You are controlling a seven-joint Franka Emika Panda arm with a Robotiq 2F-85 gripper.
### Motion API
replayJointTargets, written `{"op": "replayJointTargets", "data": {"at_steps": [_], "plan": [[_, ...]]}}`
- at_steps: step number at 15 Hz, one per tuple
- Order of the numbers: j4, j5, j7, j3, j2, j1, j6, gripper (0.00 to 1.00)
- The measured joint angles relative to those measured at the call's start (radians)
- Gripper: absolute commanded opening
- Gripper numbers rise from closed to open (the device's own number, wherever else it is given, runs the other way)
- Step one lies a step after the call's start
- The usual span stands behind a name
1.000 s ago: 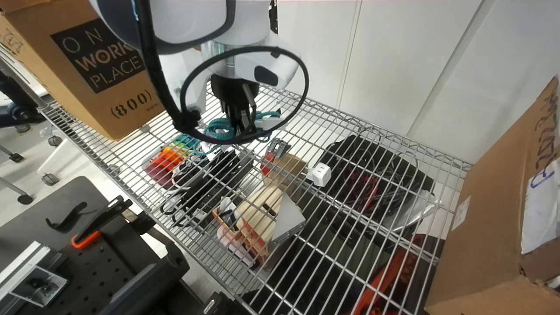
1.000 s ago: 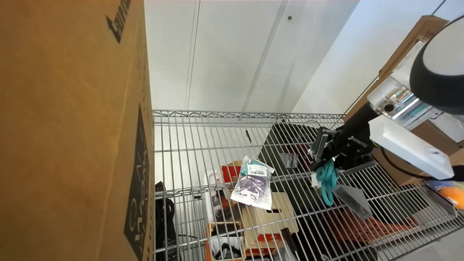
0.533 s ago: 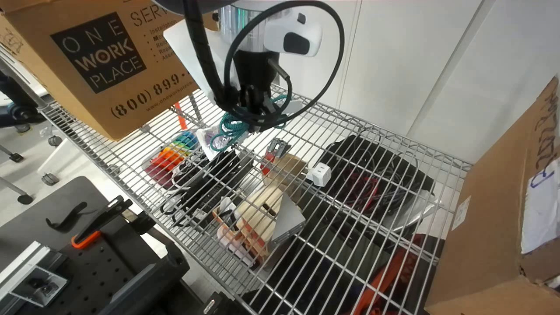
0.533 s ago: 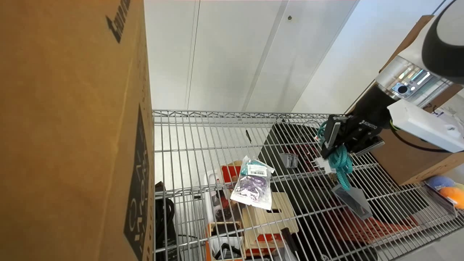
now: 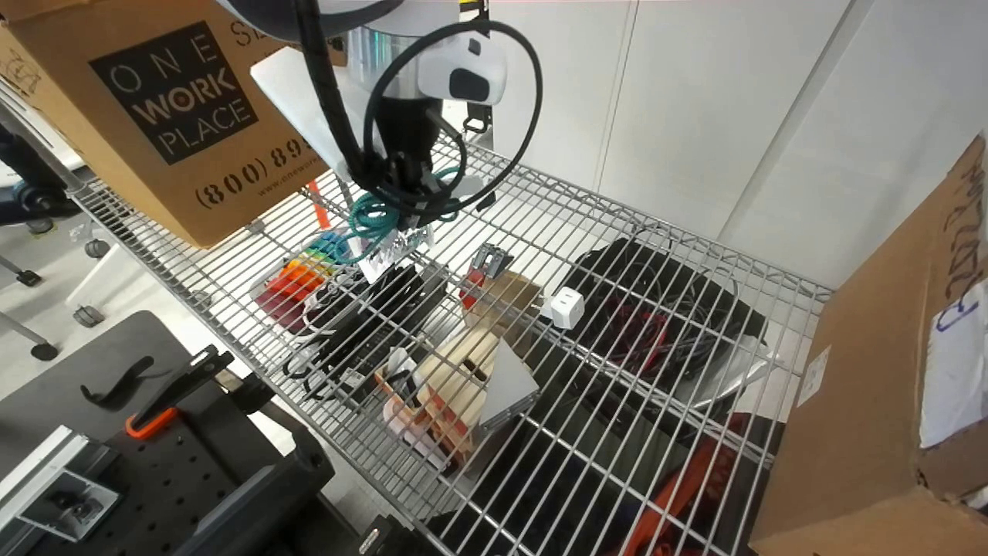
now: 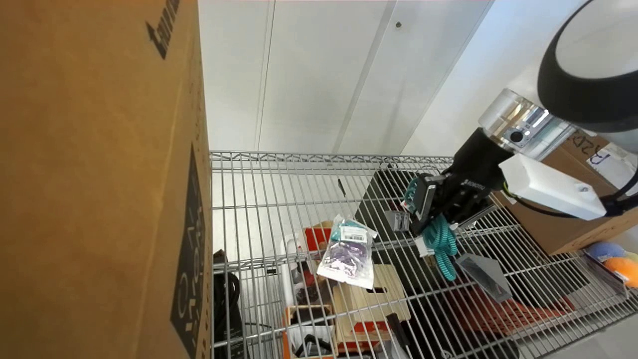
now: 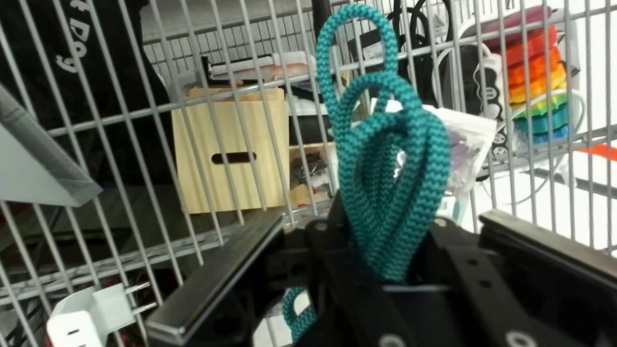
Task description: Move the charger to the left
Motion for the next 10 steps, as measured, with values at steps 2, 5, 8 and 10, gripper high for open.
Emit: {"op": "replayJointTargets", "data": {"at_steps": [2, 5, 8, 10], "plan": [[-0.001, 0.001, 0.002, 0.017, 0.016, 0.019, 0.001, 0.06], [0.000, 0.001, 0.004, 0.043, 0.039, 0.049, 0.001, 0.06], [0.015, 0.001, 0.003, 0.078, 0.078, 0.075, 0.001, 0.06], [0.034, 0.001, 0.000, 0.091, 0.114, 0.090, 0.001, 0.06]]}}
